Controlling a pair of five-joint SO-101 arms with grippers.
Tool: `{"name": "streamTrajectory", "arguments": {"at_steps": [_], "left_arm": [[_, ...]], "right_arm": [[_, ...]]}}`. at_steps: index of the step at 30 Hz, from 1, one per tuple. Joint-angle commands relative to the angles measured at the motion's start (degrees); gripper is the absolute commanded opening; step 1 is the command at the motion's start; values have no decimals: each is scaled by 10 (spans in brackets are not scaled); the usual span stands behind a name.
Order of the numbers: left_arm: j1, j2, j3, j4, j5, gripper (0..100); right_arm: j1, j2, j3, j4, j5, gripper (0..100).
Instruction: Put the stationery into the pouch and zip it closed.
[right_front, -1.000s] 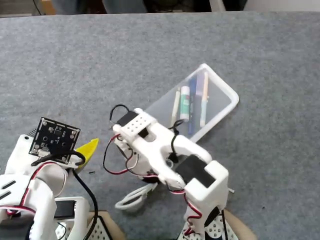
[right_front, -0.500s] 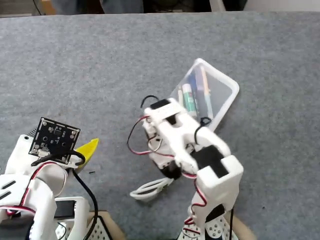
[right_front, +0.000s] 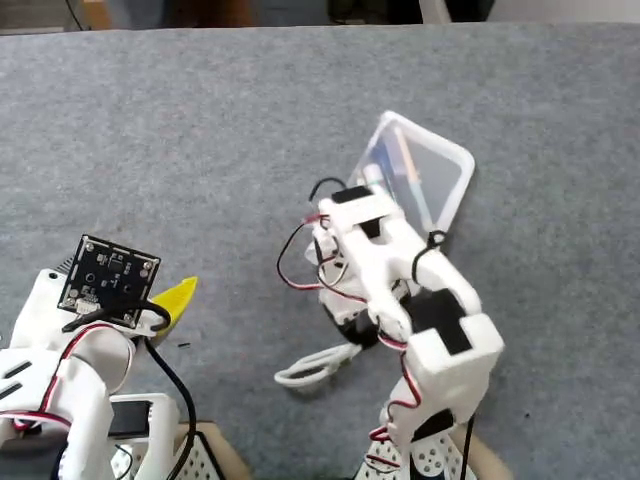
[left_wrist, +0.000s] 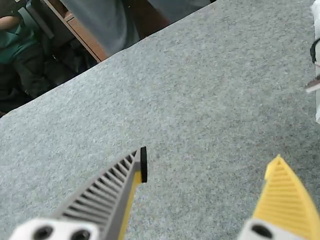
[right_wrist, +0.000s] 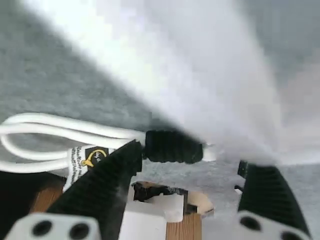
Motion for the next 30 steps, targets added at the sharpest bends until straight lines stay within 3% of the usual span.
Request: {"name": "streamTrajectory", "arguments": {"at_steps": [1,9,23,30], "left_arm": [[0,-2,-20,1,-4,379],[0,-2,-19,0,-4,379],[1,-2,-22,1,-4,379],[1,-3,-19,1,-4,379]], "right_arm": [[-1,-93,-25,11,9,328],[-15,-145,-15,15,4,328],[-21,-1,13,-39,-73,328],[54,23,13,-38,-66,325]]}}
